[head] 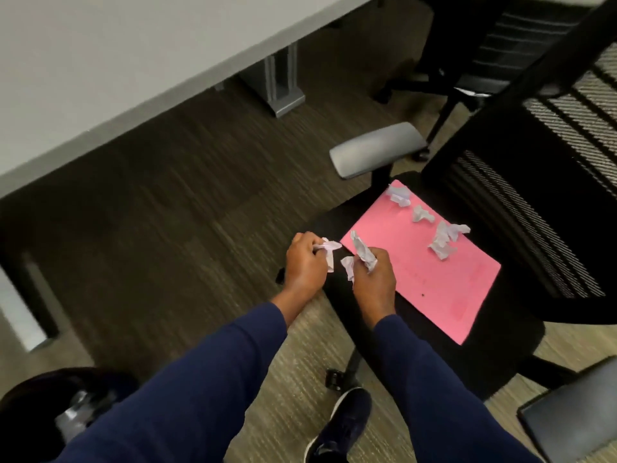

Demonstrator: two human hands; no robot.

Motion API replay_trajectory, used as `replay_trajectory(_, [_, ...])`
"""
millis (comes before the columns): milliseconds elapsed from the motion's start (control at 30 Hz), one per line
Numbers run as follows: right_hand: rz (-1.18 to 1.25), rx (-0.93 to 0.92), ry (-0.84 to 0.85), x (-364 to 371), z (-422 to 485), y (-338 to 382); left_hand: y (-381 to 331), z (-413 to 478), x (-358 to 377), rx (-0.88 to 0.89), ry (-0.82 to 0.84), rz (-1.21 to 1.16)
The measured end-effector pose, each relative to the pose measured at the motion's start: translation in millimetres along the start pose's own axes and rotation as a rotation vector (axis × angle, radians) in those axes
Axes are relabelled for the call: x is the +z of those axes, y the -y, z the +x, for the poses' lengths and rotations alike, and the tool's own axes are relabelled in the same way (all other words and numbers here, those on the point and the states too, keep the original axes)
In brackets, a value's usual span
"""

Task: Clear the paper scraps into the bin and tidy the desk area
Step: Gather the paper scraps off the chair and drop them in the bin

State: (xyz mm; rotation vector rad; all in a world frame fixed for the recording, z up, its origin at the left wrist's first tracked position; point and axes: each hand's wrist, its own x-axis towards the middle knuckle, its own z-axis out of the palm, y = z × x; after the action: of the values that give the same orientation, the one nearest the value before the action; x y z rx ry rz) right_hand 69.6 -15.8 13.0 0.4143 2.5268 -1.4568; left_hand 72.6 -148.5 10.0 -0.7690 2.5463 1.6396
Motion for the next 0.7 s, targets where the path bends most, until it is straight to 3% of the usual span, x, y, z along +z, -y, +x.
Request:
replay_trajectory(300, [0.006, -0.076, 0.272, 158.1, -90.6, 51.2, 104.8, -25.9, -165.2, -0.152, -0.253, -0.009])
replay_trajectory(700, [-0.188, -0.048, 0.711, 371.3, -262.8, 55.7, 285.5, -131.2, -350.6, -0.592, -0.586, -0.242])
